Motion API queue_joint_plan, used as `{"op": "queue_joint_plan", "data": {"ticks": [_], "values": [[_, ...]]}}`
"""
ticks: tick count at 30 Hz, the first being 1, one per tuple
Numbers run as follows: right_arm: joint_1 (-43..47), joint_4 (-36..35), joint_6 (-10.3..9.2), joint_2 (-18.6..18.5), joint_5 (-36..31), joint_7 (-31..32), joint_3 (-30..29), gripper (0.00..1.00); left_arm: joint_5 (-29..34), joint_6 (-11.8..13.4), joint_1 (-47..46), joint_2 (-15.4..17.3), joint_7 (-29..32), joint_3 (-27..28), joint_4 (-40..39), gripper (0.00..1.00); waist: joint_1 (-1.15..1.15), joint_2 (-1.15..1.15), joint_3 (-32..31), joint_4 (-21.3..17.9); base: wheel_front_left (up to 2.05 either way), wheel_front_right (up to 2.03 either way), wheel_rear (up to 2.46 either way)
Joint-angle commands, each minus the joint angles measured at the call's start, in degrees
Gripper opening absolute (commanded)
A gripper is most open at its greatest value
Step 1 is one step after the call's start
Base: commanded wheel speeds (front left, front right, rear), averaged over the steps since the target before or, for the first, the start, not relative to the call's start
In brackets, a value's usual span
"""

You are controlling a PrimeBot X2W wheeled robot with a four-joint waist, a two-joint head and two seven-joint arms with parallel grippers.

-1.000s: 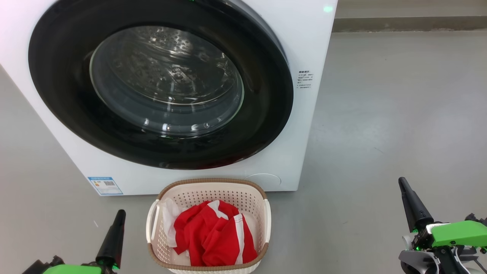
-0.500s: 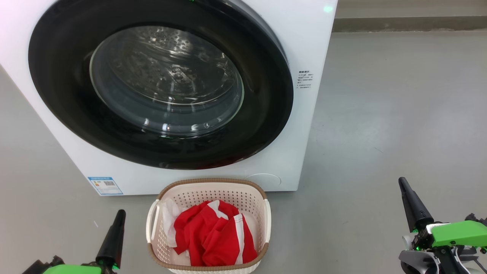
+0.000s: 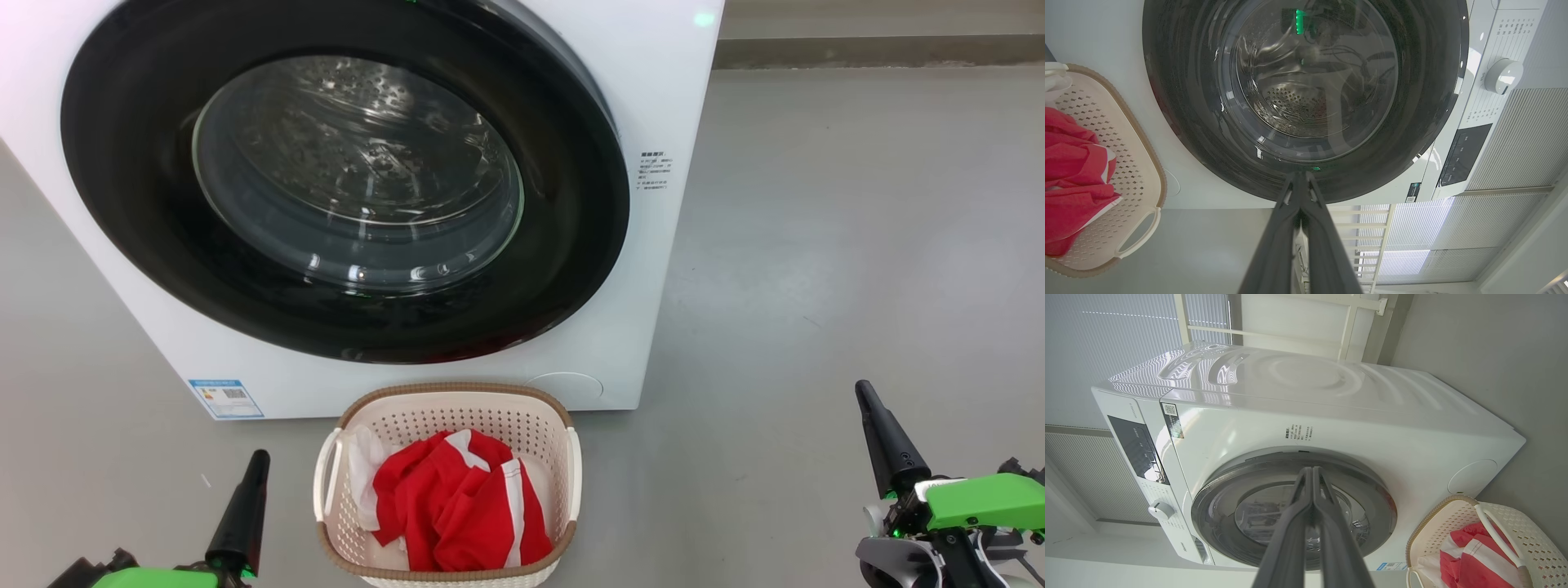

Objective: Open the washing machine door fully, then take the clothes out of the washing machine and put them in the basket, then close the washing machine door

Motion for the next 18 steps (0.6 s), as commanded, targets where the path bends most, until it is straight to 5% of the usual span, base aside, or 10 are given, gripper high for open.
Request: {"op": "queue_joint_plan", "data": {"ticks": [1, 18], "values": [[-2.38, -1.69, 0.03, -0.85, -0.02, 0.33, 0.77, 0.0, -0.38, -0.4, -2.24, 0.44, 0.24, 2.02, -1.5, 0.0, 0.0, 0.0, 0.0, 0.0, 0.0, 0.0, 0.0], [-2.38, -1.69, 0.03, -0.83, -0.04, 0.35, 0.75, 0.0, -0.38, -0.4, -2.24, 0.44, 0.24, 2.02, -1.5, 0.0, 0.0, 0.0, 0.0, 0.0, 0.0, 0.0, 0.0]]}}
